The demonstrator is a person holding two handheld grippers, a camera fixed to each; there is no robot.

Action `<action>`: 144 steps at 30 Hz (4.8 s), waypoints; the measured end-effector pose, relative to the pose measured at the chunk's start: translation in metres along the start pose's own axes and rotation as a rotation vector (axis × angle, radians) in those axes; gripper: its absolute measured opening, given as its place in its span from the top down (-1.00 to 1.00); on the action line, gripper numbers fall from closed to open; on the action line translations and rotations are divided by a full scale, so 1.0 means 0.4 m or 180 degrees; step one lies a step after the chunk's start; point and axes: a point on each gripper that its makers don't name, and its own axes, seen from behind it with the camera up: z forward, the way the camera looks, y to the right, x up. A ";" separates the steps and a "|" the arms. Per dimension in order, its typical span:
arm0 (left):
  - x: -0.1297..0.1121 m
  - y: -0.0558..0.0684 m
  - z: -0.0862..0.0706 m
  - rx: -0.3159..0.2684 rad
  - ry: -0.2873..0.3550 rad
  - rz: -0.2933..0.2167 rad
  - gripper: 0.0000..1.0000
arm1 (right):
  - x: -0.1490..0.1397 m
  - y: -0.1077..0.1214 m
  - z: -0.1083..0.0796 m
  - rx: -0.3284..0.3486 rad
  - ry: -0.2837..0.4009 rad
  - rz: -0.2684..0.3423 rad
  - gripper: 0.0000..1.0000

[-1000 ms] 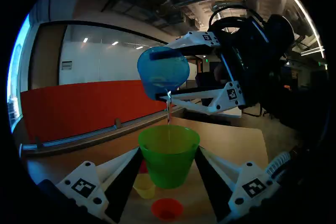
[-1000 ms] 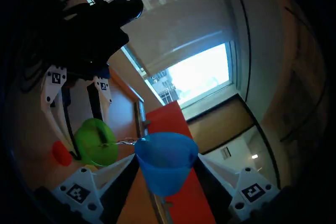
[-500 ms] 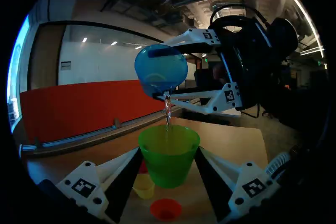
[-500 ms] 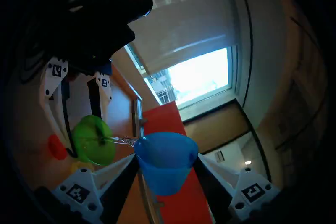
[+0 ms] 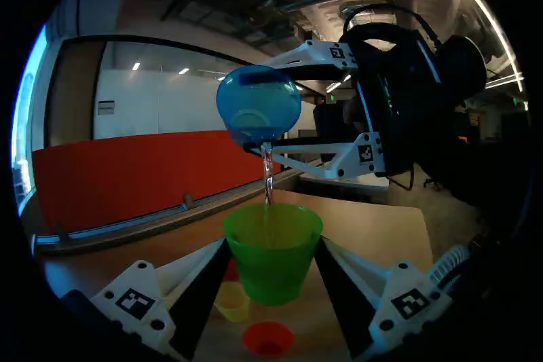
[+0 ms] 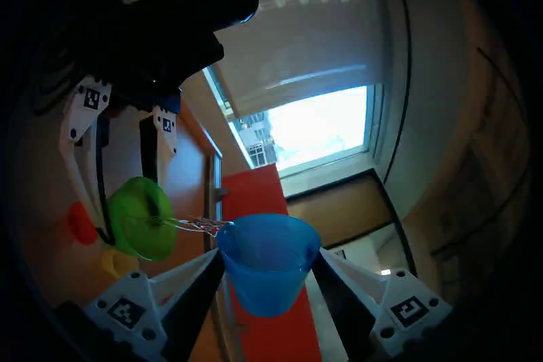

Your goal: Pour water

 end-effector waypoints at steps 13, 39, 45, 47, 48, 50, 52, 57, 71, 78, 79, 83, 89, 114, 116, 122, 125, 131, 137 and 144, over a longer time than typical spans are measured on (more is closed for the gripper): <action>-0.001 0.002 0.003 -0.0004 -0.0005 0.0013 -0.69 | 0.004 0.027 -0.002 -0.0107 0.0002 -0.0251 -0.78; -0.002 0.005 0.009 -0.0007 -0.0011 0.0041 -0.69 | 0.020 0.057 0.003 -0.0261 0.0032 -0.0707 -0.78; 0.000 0.004 0.009 -0.0005 -0.0007 0.0053 -0.68 | 0.028 0.057 0.005 -0.0270 0.0054 -0.0799 -0.78; 0.001 0.004 0.008 -0.0003 -0.0002 0.0052 -0.68 | 0.031 0.059 0.006 -0.0281 0.0055 -0.0847 -0.78; 0.002 0.004 0.008 -0.0003 0.0001 0.0052 -0.68 | 0.033 0.059 0.007 -0.0286 0.0056 -0.0870 -0.78; 0.003 0.004 0.007 -0.0003 0.0006 0.0051 -0.68 | 0.037 0.059 0.007 -0.0293 0.0060 -0.0919 -0.78; 0.003 0.005 0.007 -0.0003 0.0009 0.0051 -0.68 | 0.039 0.059 0.007 -0.0301 0.0061 -0.0967 -0.78; 0.002 0.003 0.006 0.0002 0.0015 0.0052 -0.68 | 0.043 0.056 0.008 -0.0321 0.0056 -0.1084 -0.78; 0.006 -0.001 0.007 -0.0001 0.0031 0.0047 -0.68 | 0.054 0.046 0.008 -0.0319 0.0083 -0.1149 -0.78; 0.006 0.000 0.005 0.0008 0.0020 0.0059 -0.68 | 0.043 0.042 0.006 -0.0278 0.0093 -0.0821 -0.77; 0.006 0.000 0.005 0.0010 0.0019 0.0061 -0.69 | 0.041 0.039 0.005 -0.0266 0.0095 -0.0749 -0.77; 0.009 -0.001 0.004 0.0016 0.0014 0.0066 -0.68 | 0.032 0.026 -0.001 -0.0214 0.0108 -0.0397 -0.78; 0.013 -0.005 0.001 0.0028 0.0002 0.0082 -0.69 | 0.005 0.006 -0.009 -0.0152 0.0110 0.0174 -0.78; 0.016 -0.053 -0.002 0.0130 -0.0060 0.0052 -0.68 | -0.069 -0.074 -0.067 0.0142 0.0141 0.2917 -0.78; 0.016 -0.058 -0.003 0.0141 -0.0062 0.0044 -0.68 | -0.074 -0.084 -0.068 0.0189 0.0133 0.3066 -0.78; 0.010 -0.074 -0.009 0.0181 -0.0099 0.0068 -0.69 | -0.089 -0.117 -0.075 0.0307 0.0106 0.3434 -0.78; 0.009 -0.081 -0.010 0.0195 -0.0113 0.0074 -0.68 | -0.094 -0.136 -0.079 0.0399 0.0066 0.3637 -0.78; 0.005 -0.094 -0.014 0.0222 -0.0141 0.0068 -0.68 | -0.100 -0.160 -0.088 0.0547 0.0063 0.3952 -0.78; -0.018 -0.117 -0.021 0.0270 -0.0242 0.0090 -0.68 | -0.121 -0.189 -0.093 0.0627 -0.0044 0.3959 -0.78; -0.051 -0.147 -0.028 0.0323 -0.0372 0.0096 -0.68 | -0.138 -0.229 -0.102 0.0739 -0.0133 0.3908 -0.78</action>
